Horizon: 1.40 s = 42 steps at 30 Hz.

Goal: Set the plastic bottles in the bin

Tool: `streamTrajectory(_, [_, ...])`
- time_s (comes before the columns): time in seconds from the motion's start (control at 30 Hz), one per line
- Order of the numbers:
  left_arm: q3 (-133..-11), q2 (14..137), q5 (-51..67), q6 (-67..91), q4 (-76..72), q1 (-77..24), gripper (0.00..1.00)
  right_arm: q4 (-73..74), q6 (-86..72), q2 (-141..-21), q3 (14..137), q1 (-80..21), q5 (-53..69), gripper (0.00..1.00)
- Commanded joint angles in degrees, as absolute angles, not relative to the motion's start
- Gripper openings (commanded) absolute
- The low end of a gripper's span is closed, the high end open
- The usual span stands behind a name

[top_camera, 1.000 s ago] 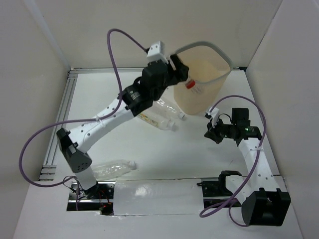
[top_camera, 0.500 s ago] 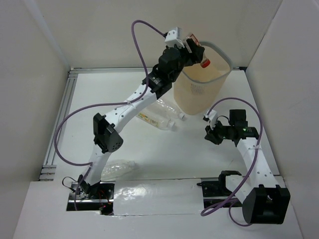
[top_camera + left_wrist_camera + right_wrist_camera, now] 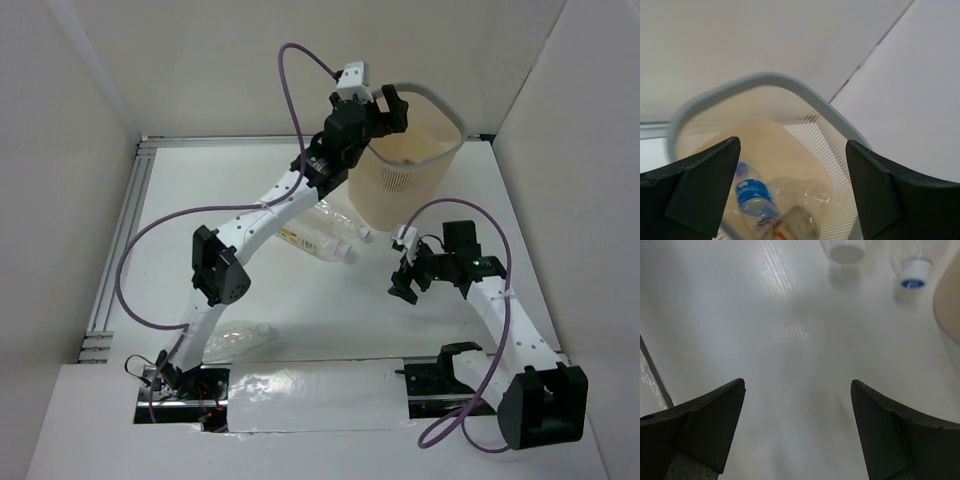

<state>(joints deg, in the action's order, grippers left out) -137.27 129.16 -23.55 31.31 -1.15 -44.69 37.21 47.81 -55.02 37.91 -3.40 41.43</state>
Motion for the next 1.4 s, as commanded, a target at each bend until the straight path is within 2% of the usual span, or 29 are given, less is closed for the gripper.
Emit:
streamTrajectory(0.0, [-135.81, 117.89, -24.35, 26.99, -4.32, -43.42, 0.99, 27.27, 46.06, -58.86, 38.58, -9.46, 43.16, 0.93])
streamTrajectory(0.07, [-131.42, 113.05, -24.35, 24.35, -1.85, -43.42, 0.99, 24.71, 43.17, -61.16, 40.25, -12.29, 42.46, 0.93])
streamTrajectory(0.1, [-128.00, 106.33, -24.35, 23.39, -1.85, -43.42, 0.99, 22.87, 41.33, -63.17, 40.78, -13.70, 41.76, 0.93])
streamTrajectory(0.23, [-98.75, 85.56, -27.15, 20.30, 2.01, -43.42, 0.99, 11.88, 31.23, -68.63, 44.28, -20.12, 36.57, 0.93])
streamTrajectory(0.3, [-90.48, 77.65, -28.82, 21.79, 9.90, -43.42, 0.99, 9.16, 29.01, -71.96, 46.04, -22.05, 34.47, 0.93])
streamTrajectory(0.33, [-81.13, 66.82, -28.83, 25.97, 17.50, -42.90, 0.99, 8.36, 26.65, -74.24, 48.84, -24.84, 32.63, 0.93])
streamTrajectory(0.37, [-81.04, 66.71, -28.83, 26.02, 17.58, -42.89, 0.99, 8.35, 26.63, -74.27, 48.87, -24.87, 32.61, 0.93])
streamTrajectory(0.47, [-71.74, 53.47, -27.95, 32.94, 29.33, -42.36, 0.99, 5.81, 24.00, -77.86, 52.20, -28.21, 27.87, 0.94])
streamTrajectory(0.6, [-68.21, 45.20, -26.46, 40.50, 43.30, -42.36, 0.99, 4.04, 21.72, -83.40, 57.47, -31.03, 22.51, 0.98])
streamTrajectory(0.67, [-66.19, 43.34, -25.93, 43.93, 46.92, -42.36, 0.99, 5.96, 20.92, -88.14, 60.63, -31.64, 19.87, 0.98])
streamTrajectory(0.77, [-62.77, 39.74, -25.14, 46.31, 49.57, -42.89, 0.98, 11.50, 20.92, -93.51, 68.09, -31.64, 17.14, 0.90])
streamTrajectory(0.97, [-58.63, 37.09, -21.02, 47.81, 50.89, -42.89, 0.98, 16.42, 21.62, -92.64, 67.16, -31.64, 15.21, 0.85])
streamTrajectory(1.37, [-58.54, 49.83, -16.00, 45.53, 52.29, -46.76, 0.98, 18.82, 25.66, -92.20, 61.27, -31.03, 16.26, 0.84])
